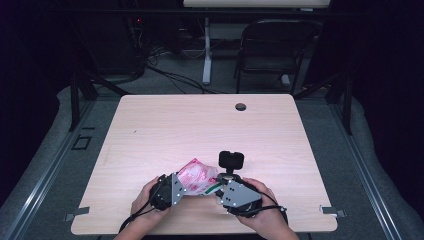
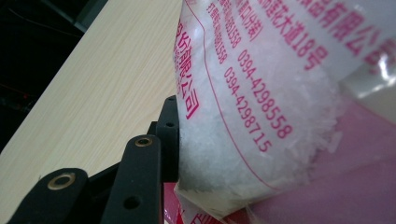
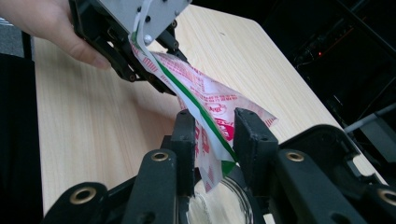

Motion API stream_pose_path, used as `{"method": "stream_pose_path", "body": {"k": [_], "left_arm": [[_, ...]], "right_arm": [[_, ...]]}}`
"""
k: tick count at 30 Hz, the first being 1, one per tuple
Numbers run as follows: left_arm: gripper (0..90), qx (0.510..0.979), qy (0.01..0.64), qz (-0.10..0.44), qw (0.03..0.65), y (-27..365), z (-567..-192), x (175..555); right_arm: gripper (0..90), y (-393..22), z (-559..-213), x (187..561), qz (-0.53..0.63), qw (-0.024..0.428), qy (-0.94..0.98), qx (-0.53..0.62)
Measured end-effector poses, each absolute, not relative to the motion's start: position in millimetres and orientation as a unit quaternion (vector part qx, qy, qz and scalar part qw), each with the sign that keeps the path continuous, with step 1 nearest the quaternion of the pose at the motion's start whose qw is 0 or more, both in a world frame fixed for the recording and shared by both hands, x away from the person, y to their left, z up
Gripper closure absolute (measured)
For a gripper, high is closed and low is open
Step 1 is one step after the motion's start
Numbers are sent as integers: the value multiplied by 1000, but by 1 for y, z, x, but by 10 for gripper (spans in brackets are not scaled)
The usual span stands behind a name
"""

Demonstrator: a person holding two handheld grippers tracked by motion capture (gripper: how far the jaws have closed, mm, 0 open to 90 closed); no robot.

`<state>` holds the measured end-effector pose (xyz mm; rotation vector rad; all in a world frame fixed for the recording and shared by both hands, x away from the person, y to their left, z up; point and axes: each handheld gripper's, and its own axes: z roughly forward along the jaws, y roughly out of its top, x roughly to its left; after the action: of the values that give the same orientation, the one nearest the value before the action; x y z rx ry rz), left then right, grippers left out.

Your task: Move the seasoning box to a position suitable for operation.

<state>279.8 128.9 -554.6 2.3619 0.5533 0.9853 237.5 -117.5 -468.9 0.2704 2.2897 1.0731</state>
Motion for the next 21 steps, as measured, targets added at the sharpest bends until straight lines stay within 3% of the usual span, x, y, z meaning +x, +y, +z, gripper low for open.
{"method": "stream_pose_path", "body": {"k": [14, 21], "left_arm": [[641, 863, 195, 400, 237, 126, -549, 278], [643, 856, 181, 428, 228, 124, -544, 277]], "right_arm": [[857, -117, -477, 240, 384, 295, 869, 104], [900, -122, -478, 244, 397, 268, 869, 122]]}}
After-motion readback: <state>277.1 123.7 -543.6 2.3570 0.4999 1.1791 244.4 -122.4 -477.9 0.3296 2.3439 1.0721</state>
